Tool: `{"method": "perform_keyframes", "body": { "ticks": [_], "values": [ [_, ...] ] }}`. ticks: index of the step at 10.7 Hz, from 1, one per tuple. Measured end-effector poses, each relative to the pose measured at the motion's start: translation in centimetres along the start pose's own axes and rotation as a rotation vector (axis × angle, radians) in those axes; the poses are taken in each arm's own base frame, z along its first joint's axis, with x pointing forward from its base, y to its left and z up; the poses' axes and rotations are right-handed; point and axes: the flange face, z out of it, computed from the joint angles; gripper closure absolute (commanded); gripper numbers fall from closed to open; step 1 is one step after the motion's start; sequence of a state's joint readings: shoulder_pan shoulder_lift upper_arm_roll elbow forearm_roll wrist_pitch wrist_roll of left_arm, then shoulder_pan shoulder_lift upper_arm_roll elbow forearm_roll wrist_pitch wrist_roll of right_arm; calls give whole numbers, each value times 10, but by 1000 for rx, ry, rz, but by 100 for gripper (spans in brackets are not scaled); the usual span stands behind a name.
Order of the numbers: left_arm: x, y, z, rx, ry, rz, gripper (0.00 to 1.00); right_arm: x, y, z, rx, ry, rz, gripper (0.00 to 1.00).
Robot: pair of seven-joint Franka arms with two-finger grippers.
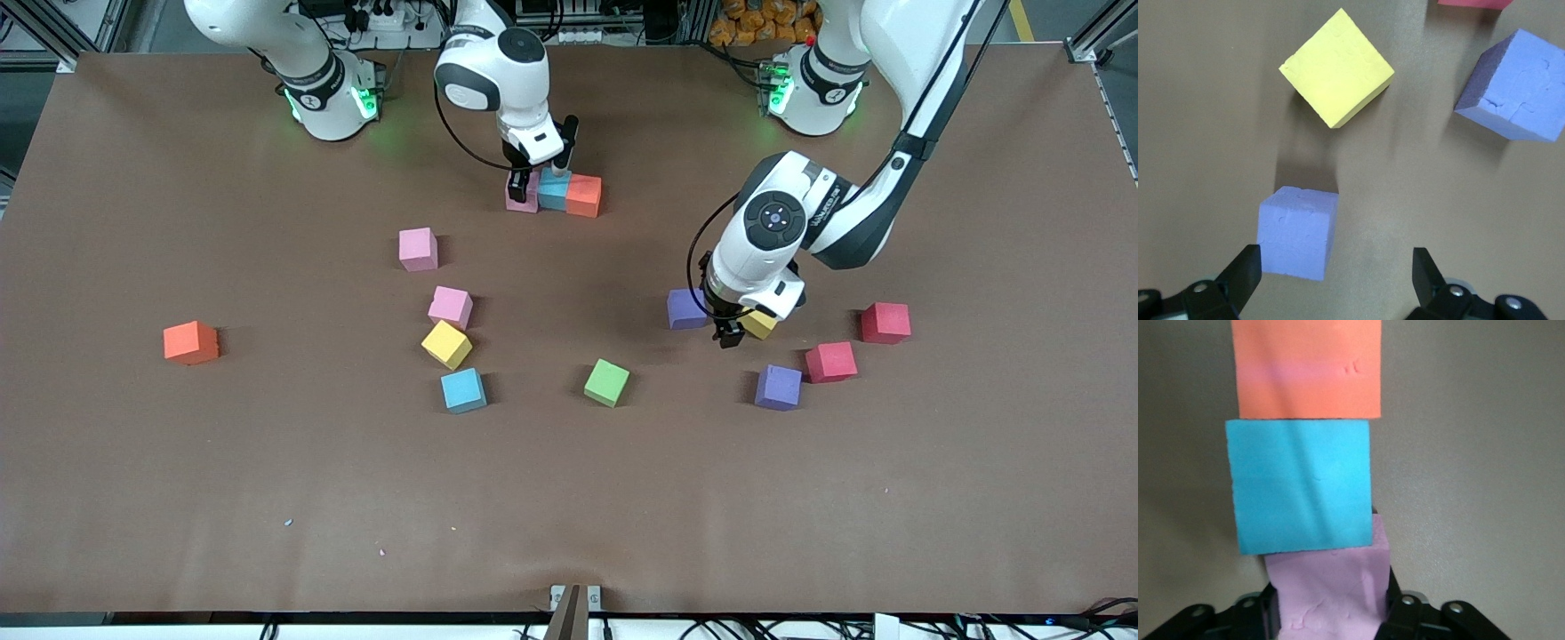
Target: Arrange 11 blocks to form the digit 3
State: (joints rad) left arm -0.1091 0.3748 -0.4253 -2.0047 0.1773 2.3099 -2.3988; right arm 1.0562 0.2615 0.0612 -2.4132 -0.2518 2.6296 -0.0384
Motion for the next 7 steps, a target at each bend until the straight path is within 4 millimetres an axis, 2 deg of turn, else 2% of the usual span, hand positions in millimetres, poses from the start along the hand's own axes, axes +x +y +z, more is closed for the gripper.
{"method": "perform_keyframes", "body": {
  "ticks": [3,7],
  "values": [
    [0,-1,4,7,2,1,0,4,-15,22,16,-5,-30,0],
    [-1,0,4,7,2,1,0,8,-14,21,15,3,-26,0]
  ]
}}
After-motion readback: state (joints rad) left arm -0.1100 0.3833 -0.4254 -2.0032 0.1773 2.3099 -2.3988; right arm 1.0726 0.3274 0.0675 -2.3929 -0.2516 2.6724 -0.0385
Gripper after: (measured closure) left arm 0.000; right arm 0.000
